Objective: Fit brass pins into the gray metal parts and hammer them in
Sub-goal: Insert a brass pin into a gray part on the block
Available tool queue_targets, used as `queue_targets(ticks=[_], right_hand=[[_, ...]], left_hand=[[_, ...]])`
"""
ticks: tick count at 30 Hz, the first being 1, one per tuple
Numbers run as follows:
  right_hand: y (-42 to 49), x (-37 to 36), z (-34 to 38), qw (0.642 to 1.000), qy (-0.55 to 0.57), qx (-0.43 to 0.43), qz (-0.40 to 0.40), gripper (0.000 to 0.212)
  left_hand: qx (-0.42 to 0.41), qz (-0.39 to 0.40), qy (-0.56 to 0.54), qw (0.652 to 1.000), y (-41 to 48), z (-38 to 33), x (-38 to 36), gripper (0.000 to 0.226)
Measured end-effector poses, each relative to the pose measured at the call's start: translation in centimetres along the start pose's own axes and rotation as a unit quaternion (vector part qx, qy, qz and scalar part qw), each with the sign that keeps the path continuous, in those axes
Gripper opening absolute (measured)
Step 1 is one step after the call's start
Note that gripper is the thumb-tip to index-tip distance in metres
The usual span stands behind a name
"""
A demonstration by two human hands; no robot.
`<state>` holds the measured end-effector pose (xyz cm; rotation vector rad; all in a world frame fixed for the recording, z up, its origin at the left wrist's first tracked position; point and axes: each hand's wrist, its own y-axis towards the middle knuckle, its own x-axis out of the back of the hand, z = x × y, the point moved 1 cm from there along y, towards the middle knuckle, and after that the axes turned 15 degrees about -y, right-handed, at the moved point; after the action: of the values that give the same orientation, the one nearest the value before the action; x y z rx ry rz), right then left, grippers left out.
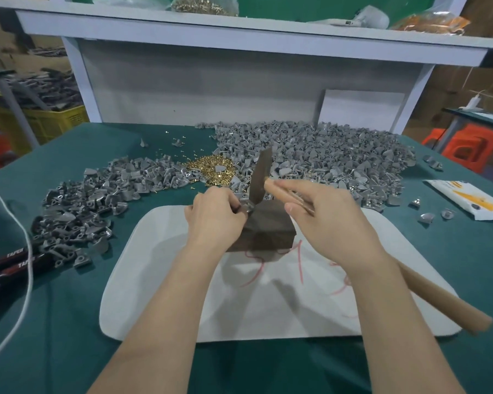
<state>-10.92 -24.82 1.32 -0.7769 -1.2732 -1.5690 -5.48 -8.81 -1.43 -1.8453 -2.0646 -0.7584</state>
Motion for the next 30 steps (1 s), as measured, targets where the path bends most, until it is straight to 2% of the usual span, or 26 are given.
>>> queue_targets(ticks=[4,9,11,14,16,22,27,30], right_hand=[[-0.1,0.7,0.7,0.996,0.044,0.005,-0.079,0.040],[0.0,0.1,1.1,0.999,-0.028,0.013,0.013,0.042],[-0.1,0.4,1.2,0.999,-0.033,0.007,-0.018,0.042],[-0.4,1.0,1.5,0.994,0.027,0.000,-0.106,0.042],[-0.4,1.1,1.7,0.992,0.033,0.002,-0.120,0.044],[1.0,-1.1,2.7,0.999,-0.053,0.003,0.002,0.051],[2.8,-2.1,3.3,0.994,-0.097,-0.035,0.033,0.020],[3.0,-2.7,3.9,0.994,-0.094,-0.029,0.043,0.011]], left_hand=[[-0.014,-0.006,-0.006,1.000,0.1,0.1,-0.1,0.015],[-0.002,0.000,0.004,1.000,0.1,0.0,0.0,0.017],[-0.002,-0.003,-0.001,1.000,0.1,0.0,0.0,0.016],[-0.011,-0.008,-0.002,1.000,0.2,0.1,-0.1,0.016],[-0.010,-0.012,-0.006,1.000,0.2,0.1,-0.2,0.017],[-0.016,0.019,0.007,1.000,0.3,0.0,-0.1,0.008],[-0.026,0.048,0.017,0.998,0.3,-0.2,-0.1,0.009],[-0.022,0.055,0.017,0.998,0.3,-0.2,-0.1,0.010]])
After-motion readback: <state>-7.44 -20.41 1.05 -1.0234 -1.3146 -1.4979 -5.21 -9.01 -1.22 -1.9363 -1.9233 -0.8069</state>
